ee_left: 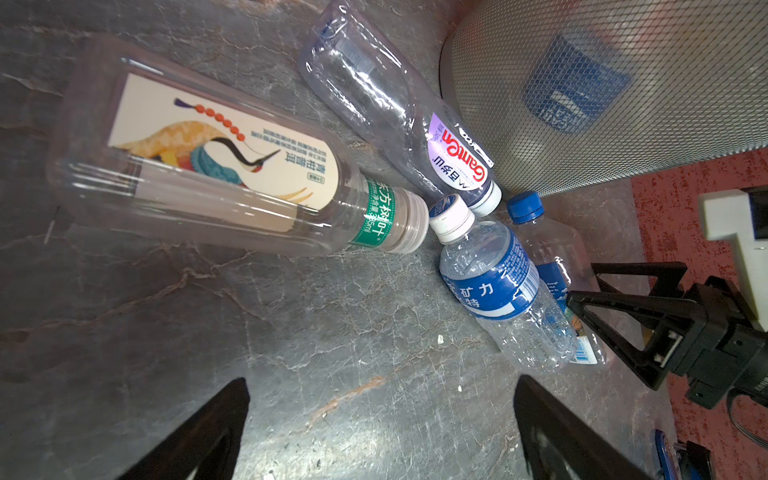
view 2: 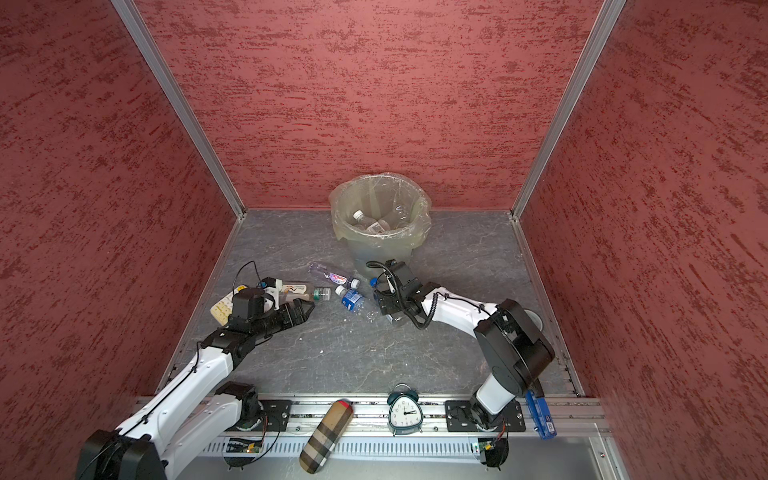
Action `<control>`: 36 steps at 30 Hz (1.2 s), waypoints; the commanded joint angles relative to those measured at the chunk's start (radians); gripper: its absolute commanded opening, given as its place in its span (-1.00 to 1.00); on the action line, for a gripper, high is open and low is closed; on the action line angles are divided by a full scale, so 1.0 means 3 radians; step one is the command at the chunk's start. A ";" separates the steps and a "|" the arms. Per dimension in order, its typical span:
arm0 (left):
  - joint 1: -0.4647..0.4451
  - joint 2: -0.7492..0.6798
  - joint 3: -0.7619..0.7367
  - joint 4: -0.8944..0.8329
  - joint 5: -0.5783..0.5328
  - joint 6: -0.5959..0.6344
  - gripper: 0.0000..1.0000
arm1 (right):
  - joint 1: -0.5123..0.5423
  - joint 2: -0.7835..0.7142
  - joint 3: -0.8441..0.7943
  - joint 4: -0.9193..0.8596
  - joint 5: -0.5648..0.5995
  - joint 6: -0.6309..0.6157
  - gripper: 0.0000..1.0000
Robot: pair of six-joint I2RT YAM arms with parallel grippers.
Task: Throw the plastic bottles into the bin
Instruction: 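Lower the right gripper onto the blue-capped clear bottle and close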
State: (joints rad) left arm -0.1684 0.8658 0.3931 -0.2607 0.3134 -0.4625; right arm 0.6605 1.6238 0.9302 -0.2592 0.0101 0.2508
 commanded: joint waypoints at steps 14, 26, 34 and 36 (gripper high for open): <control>0.0019 -0.0005 -0.0001 0.0096 0.0029 0.0047 0.99 | 0.0097 -0.0047 -0.0005 -0.0410 0.0467 -0.0075 0.12; 0.0022 0.0013 -0.0001 0.0110 0.0030 0.0049 0.99 | 0.0194 -0.0396 -0.0302 -0.0629 0.0378 0.0258 0.36; 0.0019 -0.0002 -0.0006 0.0107 0.0048 0.0049 0.99 | 0.0197 -0.0124 -0.0097 -0.0681 0.0517 0.0139 0.51; 0.0021 -0.0012 -0.0012 0.0108 0.0042 0.0049 0.99 | 0.0196 -0.0078 -0.0051 -0.0695 0.0547 0.0111 0.53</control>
State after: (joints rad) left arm -0.1684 0.8658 0.3931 -0.2604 0.3149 -0.4625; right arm 0.7120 1.5826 0.8749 -0.4389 0.1303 0.2955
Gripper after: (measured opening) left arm 0.996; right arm 0.764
